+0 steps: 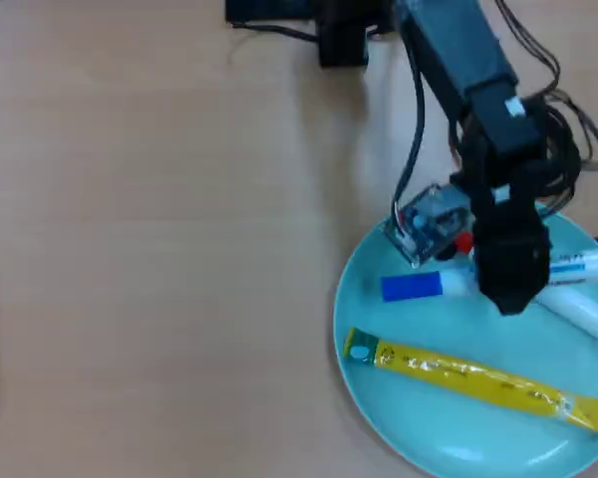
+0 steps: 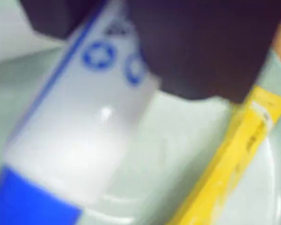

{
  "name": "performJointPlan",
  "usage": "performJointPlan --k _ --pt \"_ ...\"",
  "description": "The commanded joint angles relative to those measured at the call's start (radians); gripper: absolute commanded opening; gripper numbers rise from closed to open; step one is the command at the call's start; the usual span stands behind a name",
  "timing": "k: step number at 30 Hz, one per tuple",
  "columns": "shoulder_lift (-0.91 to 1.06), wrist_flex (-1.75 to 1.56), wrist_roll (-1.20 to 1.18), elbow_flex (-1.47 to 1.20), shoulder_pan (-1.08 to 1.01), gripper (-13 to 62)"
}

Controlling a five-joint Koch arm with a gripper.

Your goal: Pick up the blue pen, then put it in the green bowl

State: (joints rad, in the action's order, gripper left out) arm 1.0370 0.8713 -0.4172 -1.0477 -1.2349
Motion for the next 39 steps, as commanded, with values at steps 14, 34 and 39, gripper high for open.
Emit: performJointPlan --k 14,34,39 --pt "-0.031 -0.078 -0.38 0.155 -0.021 -6.3" --pt "-0.057 0.195 -0.37 0.244 -0.038 3.1" --pt "-0.061 0.195 -0.37 0.261 -0.032 19.4"
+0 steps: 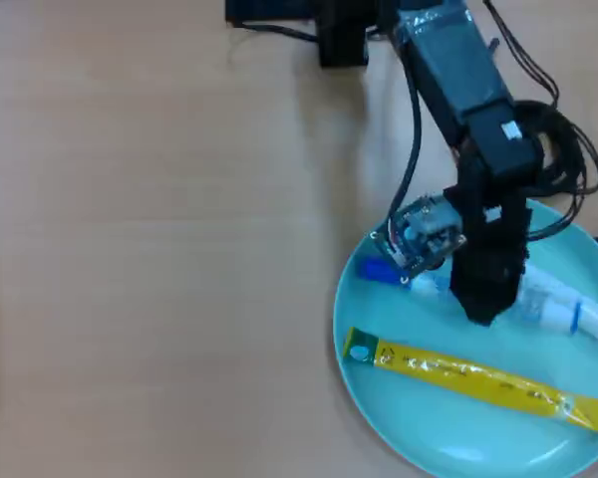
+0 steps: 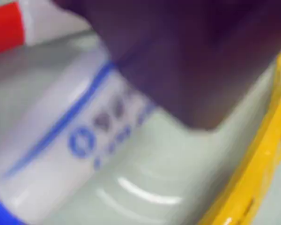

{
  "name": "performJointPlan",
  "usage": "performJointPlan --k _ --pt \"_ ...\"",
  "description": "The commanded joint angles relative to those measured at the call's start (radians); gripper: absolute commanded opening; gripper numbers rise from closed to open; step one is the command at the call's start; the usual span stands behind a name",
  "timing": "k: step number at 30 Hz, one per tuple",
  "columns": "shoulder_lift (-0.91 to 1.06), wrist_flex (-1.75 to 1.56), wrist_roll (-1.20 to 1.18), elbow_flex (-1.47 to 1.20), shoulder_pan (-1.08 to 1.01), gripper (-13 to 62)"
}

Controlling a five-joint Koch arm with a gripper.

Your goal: Pick up the blue pen, then put it in the green bowl

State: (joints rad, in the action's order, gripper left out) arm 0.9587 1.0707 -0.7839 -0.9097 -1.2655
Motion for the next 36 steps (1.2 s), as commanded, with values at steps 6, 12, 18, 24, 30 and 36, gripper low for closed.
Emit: performJointPlan --k 6,12,18,24,30,36 --pt "0.017 -0.006 -0.009 0.153 0.005 33.9" --pt "0.02 -0.002 0.006 0.135 0.003 38.3" --pt "0.044 0.037 0.002 0.106 0.025 38.2" --pt "0.172 0.031 0.132 -0.104 0.011 38.4" --pt "0.469 -0.124 0.344 -0.451 -0.031 38.2" --pt "0.644 -0.112 0.557 -0.568 -0.078 37.9"
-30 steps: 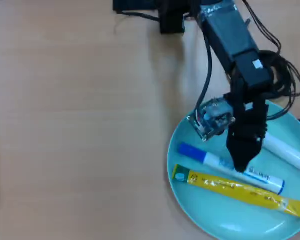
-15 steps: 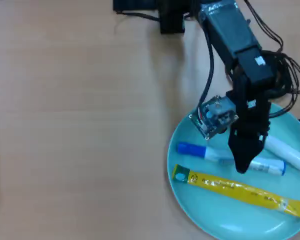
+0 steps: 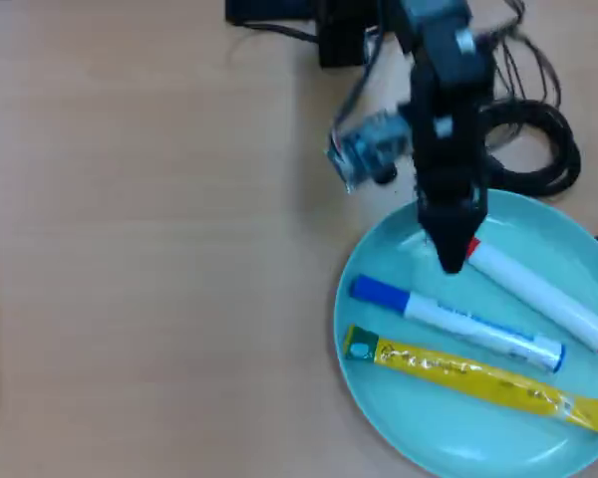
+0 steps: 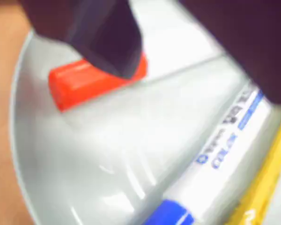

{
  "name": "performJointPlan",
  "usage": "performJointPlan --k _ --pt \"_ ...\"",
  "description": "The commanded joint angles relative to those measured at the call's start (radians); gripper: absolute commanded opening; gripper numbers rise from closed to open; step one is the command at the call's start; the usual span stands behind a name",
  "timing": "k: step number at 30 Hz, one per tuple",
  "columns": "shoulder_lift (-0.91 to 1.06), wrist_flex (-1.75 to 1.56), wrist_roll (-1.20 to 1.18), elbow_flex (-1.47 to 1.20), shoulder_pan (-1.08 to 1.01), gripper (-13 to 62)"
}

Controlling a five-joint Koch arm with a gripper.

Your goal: Pick up the blue pen, then put it in the green bowl

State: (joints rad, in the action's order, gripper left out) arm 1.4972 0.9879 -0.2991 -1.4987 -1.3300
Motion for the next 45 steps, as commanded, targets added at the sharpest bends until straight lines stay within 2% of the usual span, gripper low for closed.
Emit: performJointPlan --k 1,7,17,27,31,33,36,43,45 --pt "0.137 -0.023 0.101 0.003 -0.018 37.9" --pt "0.325 -0.032 0.181 -0.245 -0.091 38.3" --pt "0.569 -0.282 0.293 -0.709 -0.227 38.1" --pt "0.716 -0.684 0.333 -1.224 -0.339 37.3" --pt "0.735 -0.724 0.337 -1.322 -0.405 36.6" --pt "0.735 -0.735 0.337 -1.362 -0.42 33.6" --pt "0.735 -0.787 0.336 -1.416 -0.42 25.3" --pt "0.733 -1.115 0.334 -1.628 -0.428 9.7" --pt "0.732 -1.172 0.334 -1.661 -0.436 7.1"
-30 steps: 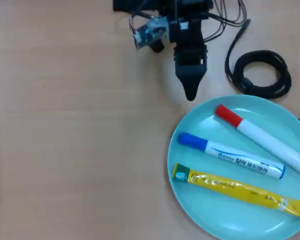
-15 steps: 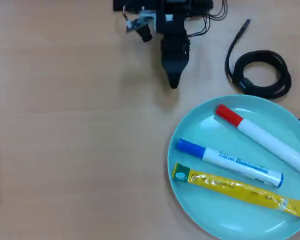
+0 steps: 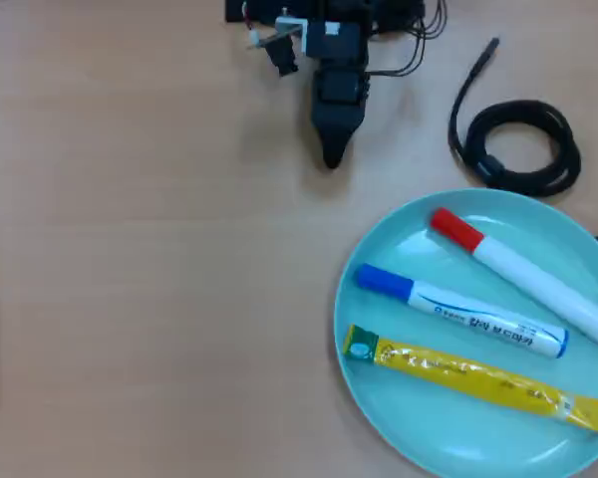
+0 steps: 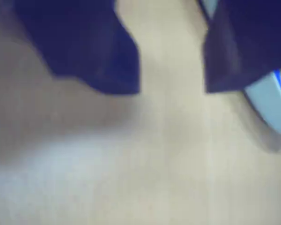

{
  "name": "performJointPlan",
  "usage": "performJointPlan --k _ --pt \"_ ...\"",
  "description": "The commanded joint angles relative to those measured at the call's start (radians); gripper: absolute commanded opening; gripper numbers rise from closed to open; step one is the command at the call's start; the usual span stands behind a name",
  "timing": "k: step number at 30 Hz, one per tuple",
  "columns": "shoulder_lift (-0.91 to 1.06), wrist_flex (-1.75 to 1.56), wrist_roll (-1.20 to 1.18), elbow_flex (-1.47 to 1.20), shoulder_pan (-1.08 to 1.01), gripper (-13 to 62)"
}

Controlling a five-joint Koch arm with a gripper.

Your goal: Pick up the blue pen, then put it in the green bowl

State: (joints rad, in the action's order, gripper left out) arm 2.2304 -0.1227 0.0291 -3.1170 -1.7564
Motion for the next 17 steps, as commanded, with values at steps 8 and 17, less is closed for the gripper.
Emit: performJointPlan --k 8,17 --pt "-0.011 -0.08 -0.009 -0.041 -0.006 6.4" --pt "-0.014 -0.077 -0.006 -0.041 -0.006 6.4"
